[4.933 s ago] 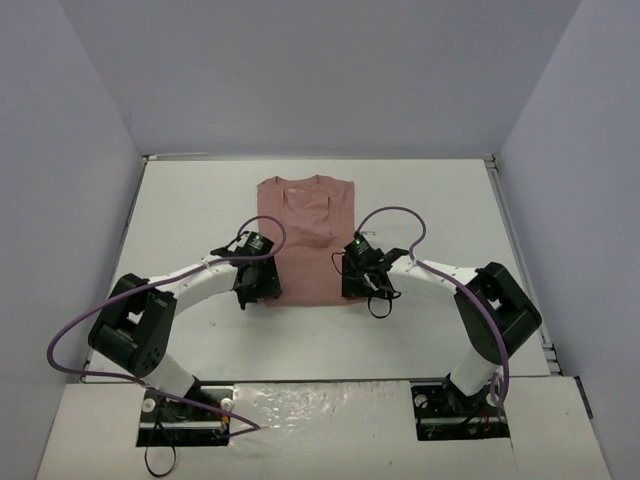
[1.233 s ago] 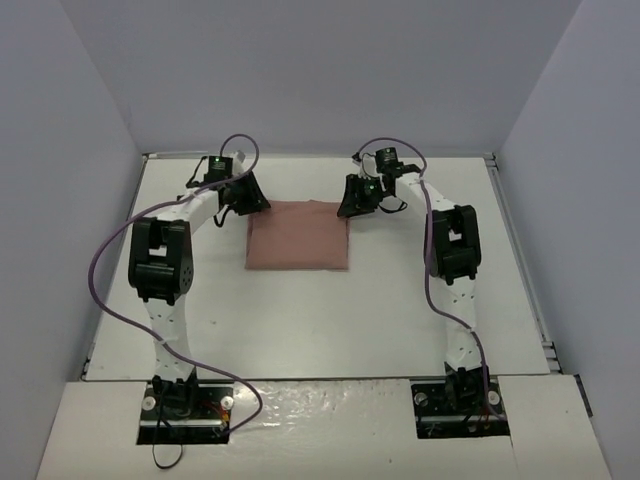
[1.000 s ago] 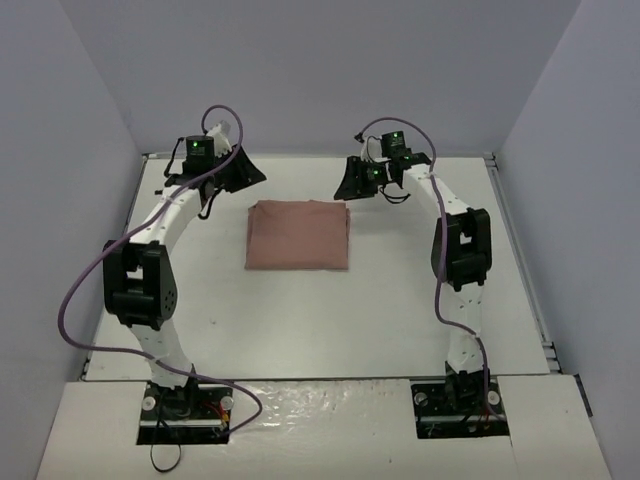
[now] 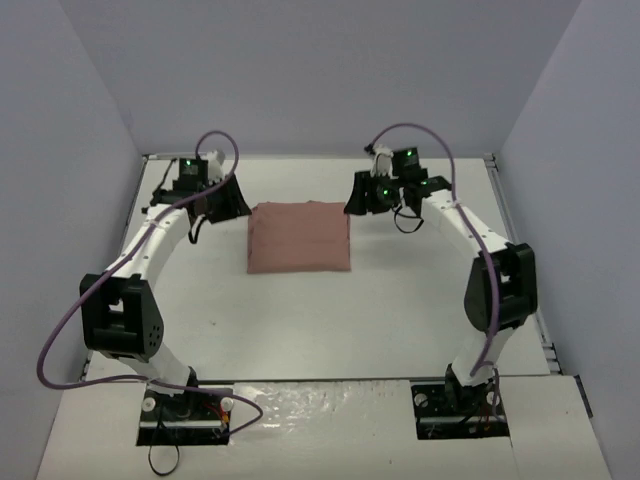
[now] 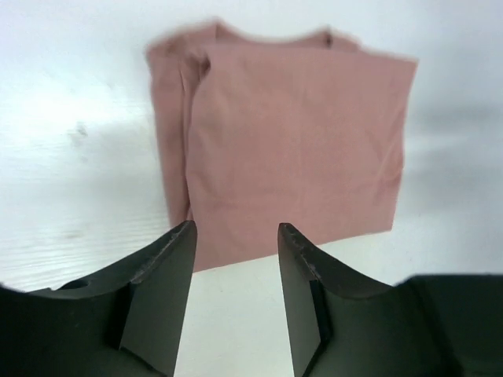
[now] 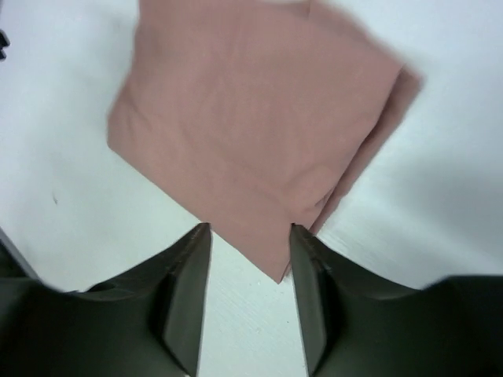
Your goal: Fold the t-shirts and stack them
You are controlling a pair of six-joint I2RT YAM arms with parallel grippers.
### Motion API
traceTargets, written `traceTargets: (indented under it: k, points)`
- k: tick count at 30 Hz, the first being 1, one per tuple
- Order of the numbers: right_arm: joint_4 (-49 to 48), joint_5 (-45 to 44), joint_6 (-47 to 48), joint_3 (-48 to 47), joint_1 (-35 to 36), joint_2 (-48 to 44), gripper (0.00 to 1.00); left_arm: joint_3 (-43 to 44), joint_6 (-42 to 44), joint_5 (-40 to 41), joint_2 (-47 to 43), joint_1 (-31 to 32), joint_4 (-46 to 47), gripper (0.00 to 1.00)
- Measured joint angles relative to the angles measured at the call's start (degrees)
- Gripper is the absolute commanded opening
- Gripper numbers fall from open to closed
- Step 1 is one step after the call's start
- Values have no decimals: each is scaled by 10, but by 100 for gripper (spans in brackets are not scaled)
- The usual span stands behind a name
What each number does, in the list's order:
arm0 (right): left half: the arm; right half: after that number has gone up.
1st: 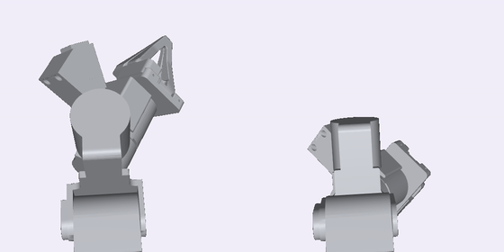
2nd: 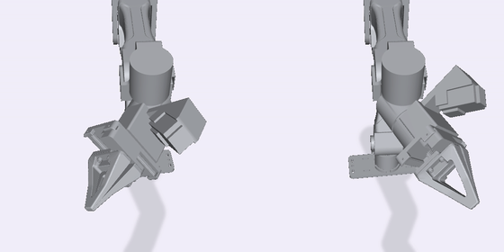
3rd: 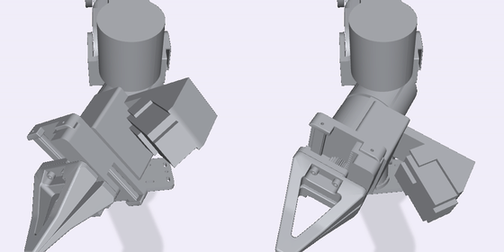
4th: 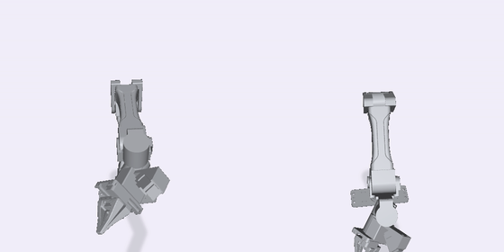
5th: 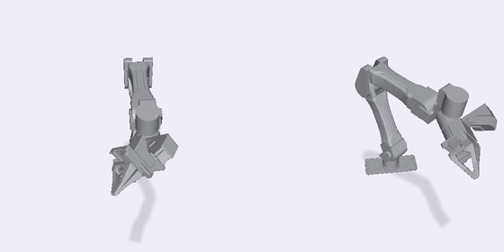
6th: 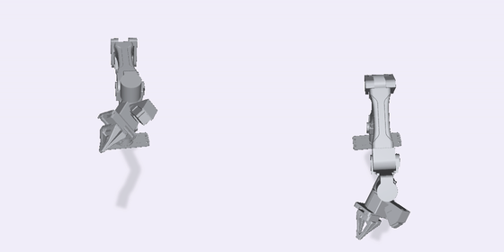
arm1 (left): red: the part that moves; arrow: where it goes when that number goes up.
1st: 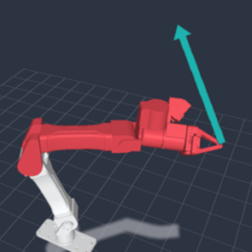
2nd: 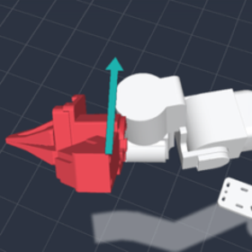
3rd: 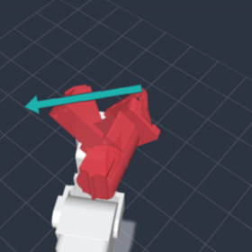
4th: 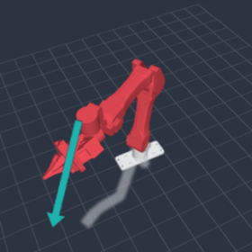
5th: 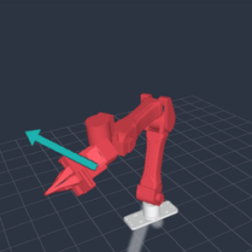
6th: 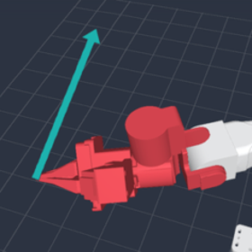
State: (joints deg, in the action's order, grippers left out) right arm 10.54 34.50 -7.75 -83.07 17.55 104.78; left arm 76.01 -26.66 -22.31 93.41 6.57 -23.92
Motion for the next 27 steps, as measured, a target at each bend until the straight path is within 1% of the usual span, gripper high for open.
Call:
traceTargets:
  k: [3,6,8,10,11,14,19,23,27]
  points:
    - [-4,-63,-8,1,-4,-123,62,61,41,58,-85,0,-54,62]
    - [-2,-129,-13,1,-8,-237,80,108,81,128,-180,-3,-97,82]
    - [3,-182,-14,3,-10,-307,90,128,104,182,-243,-6,-119,87]
    - [7,-237,-13,7,-11,-366,95,154,125,232,-293,-6,-154,88]
    - [12,-264,-12,10,-11,-394,99,172,135,255,-310,-6,-171,89]
    - [24,-338,-7,20,-11,-469,100,224,159,322,-348,6,-210,92]
    - [40,-433,13,41,-11,-566,100,247,179,403,-408,55,-264,97]
    - [46,-468,32,60,-11,-614,100,225,185,458,-447,75,-291,97]
    - [50,-476,49,68,-11,-621,100,181,185,482,-459,77,-310,97]
